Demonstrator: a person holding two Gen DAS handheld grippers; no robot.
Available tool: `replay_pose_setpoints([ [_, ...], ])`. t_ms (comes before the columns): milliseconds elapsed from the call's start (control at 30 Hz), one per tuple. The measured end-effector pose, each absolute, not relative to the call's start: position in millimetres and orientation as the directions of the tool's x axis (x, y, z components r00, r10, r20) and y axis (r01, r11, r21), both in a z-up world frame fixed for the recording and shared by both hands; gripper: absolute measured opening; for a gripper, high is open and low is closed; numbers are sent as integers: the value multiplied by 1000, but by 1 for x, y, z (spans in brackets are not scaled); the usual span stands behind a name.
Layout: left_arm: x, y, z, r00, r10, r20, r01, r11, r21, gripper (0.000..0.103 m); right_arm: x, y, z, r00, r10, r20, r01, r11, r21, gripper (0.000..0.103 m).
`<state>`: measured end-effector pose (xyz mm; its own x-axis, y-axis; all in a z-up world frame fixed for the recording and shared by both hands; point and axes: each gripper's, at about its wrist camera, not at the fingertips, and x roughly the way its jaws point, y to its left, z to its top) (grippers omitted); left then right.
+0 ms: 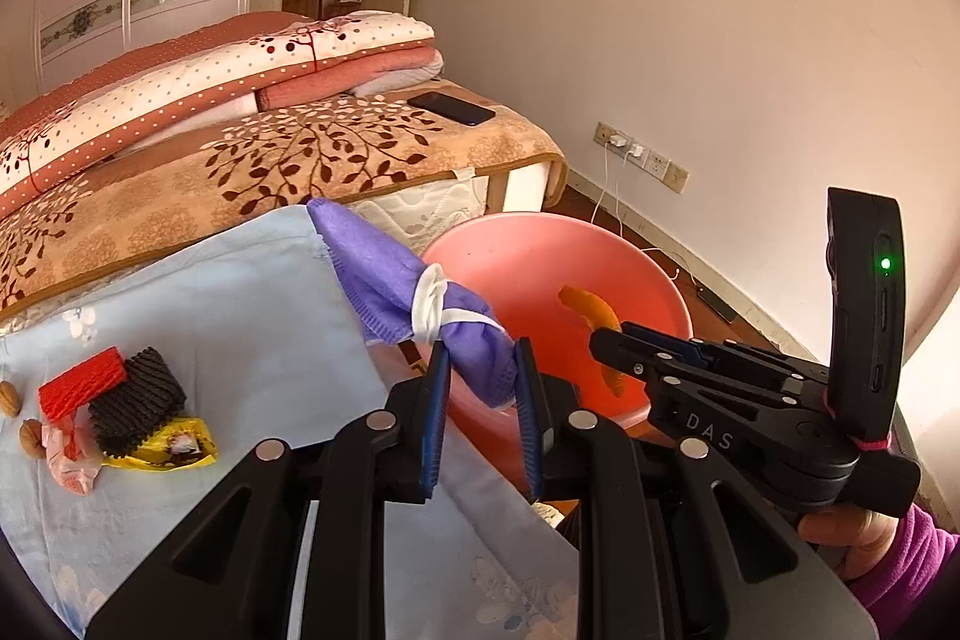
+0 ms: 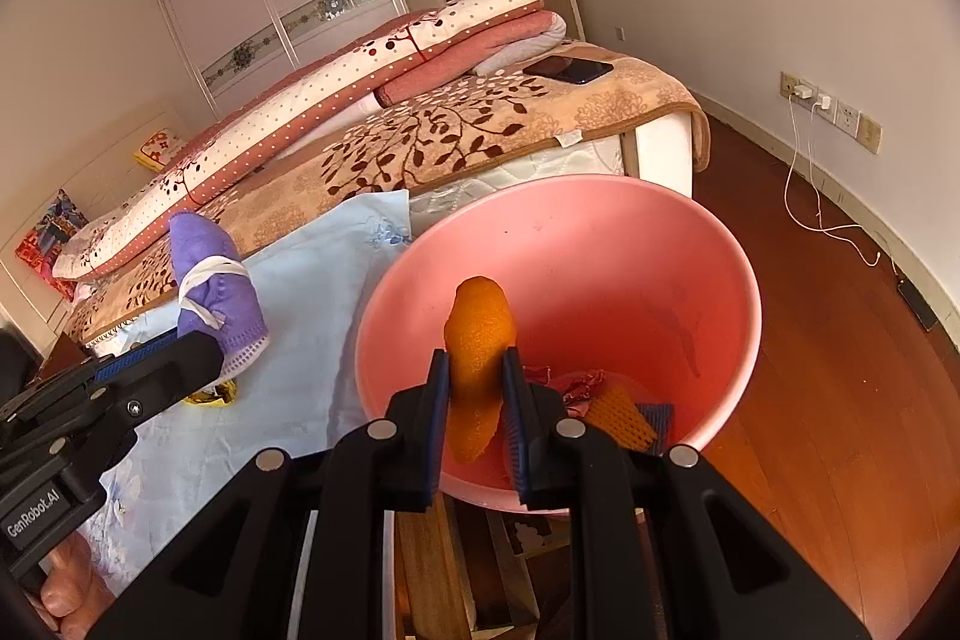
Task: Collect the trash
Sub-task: 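Carry the purple bag and orange peel over the pink bucket, then open both tools to drop the bag and peel into the bucket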
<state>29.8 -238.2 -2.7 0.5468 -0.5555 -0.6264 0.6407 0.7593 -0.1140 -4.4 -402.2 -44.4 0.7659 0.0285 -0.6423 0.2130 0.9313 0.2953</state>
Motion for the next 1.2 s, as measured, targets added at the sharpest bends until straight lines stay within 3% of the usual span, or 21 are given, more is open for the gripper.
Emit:
replay_pose_setpoints([
  [567,34,-276,-33,454,-579,-678,671,723,-168,21,-9,-423,-48,758,-13,-652,253,928,275,17],
  [700,37,-278,-34,435,-587,-683,663,722,-197,28,-7,-424,-47,756,-21,-654,252,932,262,17],
  [800,37,-279,-33,435,-596,-675,665,718,-205,39,-5,-425,-47,753,-25,-657,250,935,252,17],
  [967,32,-273,-28,456,-594,-663,655,728,-202,40,-5,-425,-46,754,-32,-656,246,940,237,18],
  [1067,30,-268,-26,464,-590,-661,642,738,-207,40,-5,-424,-45,756,-45,-653,246,944,220,20],
  [1200,27,-262,-21,484,-584,-652,626,752,-209,40,-10,-425,-39,771,-61,-634,253,943,217,35],
])
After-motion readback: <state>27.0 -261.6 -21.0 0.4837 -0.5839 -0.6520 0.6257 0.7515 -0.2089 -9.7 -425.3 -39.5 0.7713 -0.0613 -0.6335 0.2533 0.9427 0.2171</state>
